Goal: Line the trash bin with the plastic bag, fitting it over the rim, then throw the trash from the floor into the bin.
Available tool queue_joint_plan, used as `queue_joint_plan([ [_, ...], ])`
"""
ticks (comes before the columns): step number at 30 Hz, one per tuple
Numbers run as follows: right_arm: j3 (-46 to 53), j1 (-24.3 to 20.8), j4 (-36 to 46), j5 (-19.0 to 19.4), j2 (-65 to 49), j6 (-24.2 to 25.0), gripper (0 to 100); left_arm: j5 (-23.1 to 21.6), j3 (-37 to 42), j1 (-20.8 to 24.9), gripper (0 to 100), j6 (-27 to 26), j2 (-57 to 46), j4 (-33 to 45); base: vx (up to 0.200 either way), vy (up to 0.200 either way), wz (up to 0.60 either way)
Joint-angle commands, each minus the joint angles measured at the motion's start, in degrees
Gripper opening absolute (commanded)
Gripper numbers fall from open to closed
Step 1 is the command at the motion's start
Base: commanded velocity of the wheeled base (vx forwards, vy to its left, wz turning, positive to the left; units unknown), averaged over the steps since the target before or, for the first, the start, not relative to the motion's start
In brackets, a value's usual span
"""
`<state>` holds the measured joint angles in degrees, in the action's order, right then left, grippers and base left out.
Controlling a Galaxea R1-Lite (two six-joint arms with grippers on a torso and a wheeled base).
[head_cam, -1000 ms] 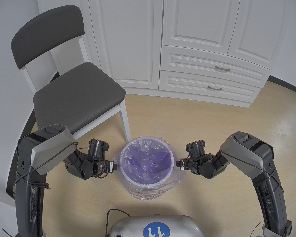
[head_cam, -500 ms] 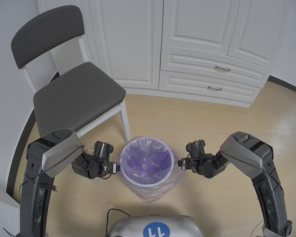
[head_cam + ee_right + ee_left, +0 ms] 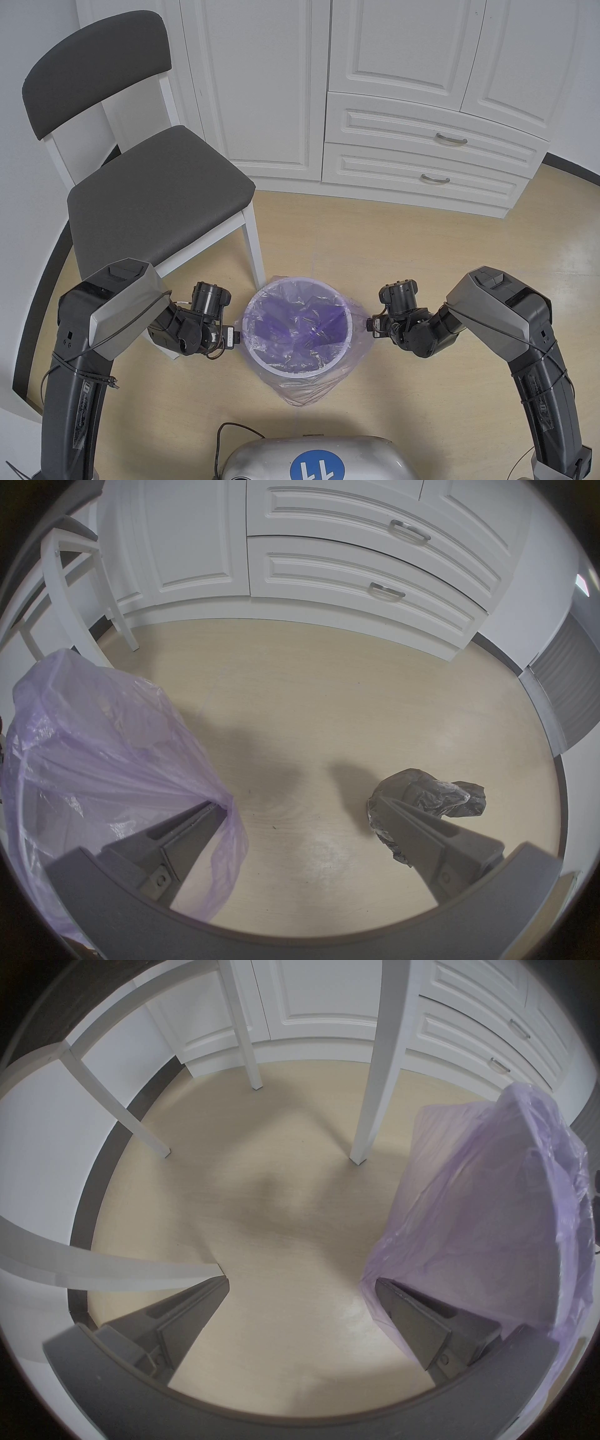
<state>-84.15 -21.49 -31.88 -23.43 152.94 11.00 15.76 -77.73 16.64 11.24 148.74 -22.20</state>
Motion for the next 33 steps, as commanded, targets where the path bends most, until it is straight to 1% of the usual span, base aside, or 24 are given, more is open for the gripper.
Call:
queue_joint_plan([
  [1, 0.0, 0.0, 0.0, 0.1, 0.2, 0.0, 100, 0.1, -1.1, -0.6, 100, 0.2, 0.1, 1.4, 0.0, 0.0, 0.0],
  [7, 0.0, 0.0, 0.0, 0.1, 0.1, 0.0, 100, 0.1, -2.4, -1.6, 100, 0.3, 0.1, 4.9, 0.0, 0.0, 0.0],
  [10, 0.6, -0.1, 0.0, 0.2, -0.2, 0.1, 100, 0.1, -2.5, -1.6, 100, 0.4, 0.1, 5.1, 0.0, 0.0, 0.0],
  [14, 3.8, -1.2, -0.7, 2.1, -2.1, 0.4, 100, 0.1, -0.7, -0.9, 100, 0.3, -0.5, 4.3, 0.0, 0.0, 0.0],
  [17, 5.8, -2.1, -0.9, 5.1, -3.8, 1.5, 100, -0.4, 1.9, 0.2, 100, 0.3, -2.0, 2.8, 0.0, 0.0, 0.0],
  [18, 6.1, -2.2, -1.0, 5.6, -4.1, 1.7, 100, -0.5, 2.3, 0.4, 100, 0.3, -2.4, 2.2, 0.0, 0.0, 0.0],
  [19, 6.6, -2.9, -1.0, 6.6, -4.2, 2.8, 100, -0.6, 3.9, 1.0, 100, 0.1, -3.4, 0.8, 0.0, 0.0, 0.0],
  [23, 6.5, -3.6, -1.0, 6.8, -3.3, 3.5, 100, -0.5, 5.0, 1.6, 100, -0.2, -3.7, -0.1, 0.0, 0.0, 0.0],
  [29, 6.2, -4.1, -0.7, 6.8, -2.5, 3.5, 100, 0.1, 3.6, 1.4, 100, -0.3, -1.6, 0.4, 0.0, 0.0, 0.0],
  [33, 6.8, -3.4, -0.5, 6.7, -4.3, 3.3, 100, 0.1, 3.8, 0.9, 100, -0.3, -2.4, 0.6, 0.0, 0.0, 0.0],
])
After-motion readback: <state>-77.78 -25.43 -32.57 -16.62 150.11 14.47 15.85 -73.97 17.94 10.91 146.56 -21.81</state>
